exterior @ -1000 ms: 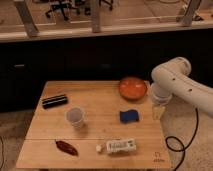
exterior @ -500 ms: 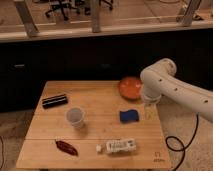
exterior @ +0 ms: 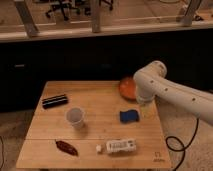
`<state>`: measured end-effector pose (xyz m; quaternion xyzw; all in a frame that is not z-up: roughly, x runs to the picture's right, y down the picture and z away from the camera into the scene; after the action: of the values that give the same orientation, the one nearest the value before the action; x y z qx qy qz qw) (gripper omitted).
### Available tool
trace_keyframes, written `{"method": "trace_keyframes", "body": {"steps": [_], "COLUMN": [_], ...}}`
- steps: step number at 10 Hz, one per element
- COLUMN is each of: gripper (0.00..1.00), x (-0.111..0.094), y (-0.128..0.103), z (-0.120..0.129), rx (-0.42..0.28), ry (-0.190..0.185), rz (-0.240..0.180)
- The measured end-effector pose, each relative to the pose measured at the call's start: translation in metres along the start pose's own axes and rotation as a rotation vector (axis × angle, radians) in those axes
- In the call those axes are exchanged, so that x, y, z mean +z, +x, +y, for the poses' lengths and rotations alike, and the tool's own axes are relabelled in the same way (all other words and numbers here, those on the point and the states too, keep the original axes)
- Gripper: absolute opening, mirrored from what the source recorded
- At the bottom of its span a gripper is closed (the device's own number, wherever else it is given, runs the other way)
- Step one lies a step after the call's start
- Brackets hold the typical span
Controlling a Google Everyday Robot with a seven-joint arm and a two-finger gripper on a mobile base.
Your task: Wipe the white sponge on the table
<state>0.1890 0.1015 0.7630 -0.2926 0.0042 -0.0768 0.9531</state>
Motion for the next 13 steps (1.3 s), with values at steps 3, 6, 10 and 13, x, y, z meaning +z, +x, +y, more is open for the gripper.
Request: {"method": "trace_keyframes", "body": {"steps": [3, 6, 10, 13], "gripper": [0.8, 0.8, 0.8, 0.8], "x": [0.018, 0.033, 0.046, 0.053], "y": [-0.006, -0.014, -0.024, -0.033], "z": [-0.005, -0.01, -0.015, -0.018], "rx": [-0.018, -0.033, -0.051, -0.065], "ry": [-0.012, -0.016, -0.023, -0.03], "rz": [0.001, -0.004, -0.018, -0.026]}}
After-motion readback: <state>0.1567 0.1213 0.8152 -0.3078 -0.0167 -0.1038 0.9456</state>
